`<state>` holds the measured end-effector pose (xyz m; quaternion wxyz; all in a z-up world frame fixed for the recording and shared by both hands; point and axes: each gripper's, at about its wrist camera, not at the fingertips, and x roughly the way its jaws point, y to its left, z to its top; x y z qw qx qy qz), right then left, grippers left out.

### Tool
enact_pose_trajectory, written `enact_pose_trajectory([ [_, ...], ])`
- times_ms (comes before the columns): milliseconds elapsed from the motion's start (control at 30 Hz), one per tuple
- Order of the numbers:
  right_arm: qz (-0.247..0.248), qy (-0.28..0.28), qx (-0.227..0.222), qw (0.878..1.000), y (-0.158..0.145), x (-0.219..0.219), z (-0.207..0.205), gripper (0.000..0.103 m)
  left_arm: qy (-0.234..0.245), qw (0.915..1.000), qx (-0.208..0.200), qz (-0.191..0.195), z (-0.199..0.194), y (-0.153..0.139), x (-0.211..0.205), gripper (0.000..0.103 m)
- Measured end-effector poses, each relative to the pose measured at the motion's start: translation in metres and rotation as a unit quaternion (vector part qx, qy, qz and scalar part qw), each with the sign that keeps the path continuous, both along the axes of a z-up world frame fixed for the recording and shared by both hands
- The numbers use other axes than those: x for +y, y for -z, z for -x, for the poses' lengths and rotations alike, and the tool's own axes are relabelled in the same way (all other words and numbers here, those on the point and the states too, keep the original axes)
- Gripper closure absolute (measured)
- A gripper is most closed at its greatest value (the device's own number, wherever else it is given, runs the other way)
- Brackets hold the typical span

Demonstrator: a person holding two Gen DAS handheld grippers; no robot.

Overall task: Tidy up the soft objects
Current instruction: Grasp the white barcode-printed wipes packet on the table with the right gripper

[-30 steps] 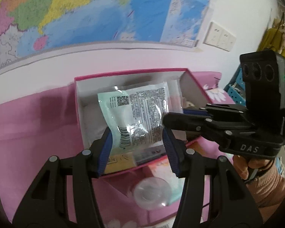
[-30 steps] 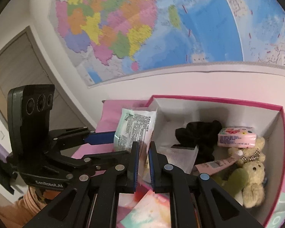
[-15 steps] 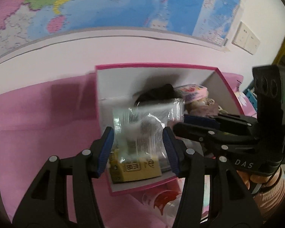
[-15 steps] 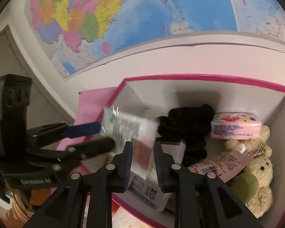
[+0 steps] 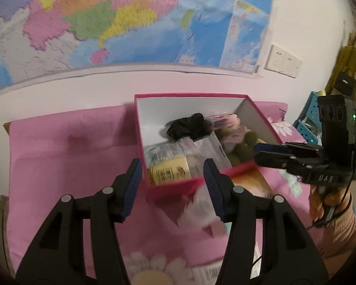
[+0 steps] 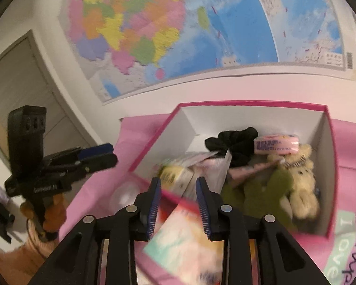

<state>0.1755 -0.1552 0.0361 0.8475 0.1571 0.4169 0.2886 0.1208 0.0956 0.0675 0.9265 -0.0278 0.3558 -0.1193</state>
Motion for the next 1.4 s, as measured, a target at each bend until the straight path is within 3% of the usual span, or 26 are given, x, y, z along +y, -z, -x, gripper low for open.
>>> enact_pose_trajectory([
  [233,-0.004,-0.022,0.012,1.0,0.001,-0.018,0.059,0.065,0.017,0.9998,0.01,-0.001,0.052,0.018,0.001,0.044],
  [433,-0.006,-0.034,0.066,0.997,0.031,-0.014,0.091,0.061,0.036,0.9955,0.084,0.027,0.072,0.068,-0.008,0.044],
  [700,-0.003,-0.051,0.129,0.99,0.07,0.004,0.116,0.06,0.049,0.9863,0.149,0.051,0.093,0.108,-0.017,0.044],
  [1133,0.007,-0.043,0.134,0.99,0.084,0.019,0.124,0.06,0.093,0.9788,0.176,0.047,0.118,0.121,-0.038,0.043],
  [1267,0.008,-0.037,0.121,0.992,0.084,0.023,0.126,0.056,0.103,0.9775,0.172,0.065,0.118,0.121,-0.045,0.031],
  [1400,-0.004,-0.039,0.12,0.992,0.084,0.023,0.128,0.056,0.11,0.9764,0.17,0.075,0.117,0.121,-0.052,0.031],
])
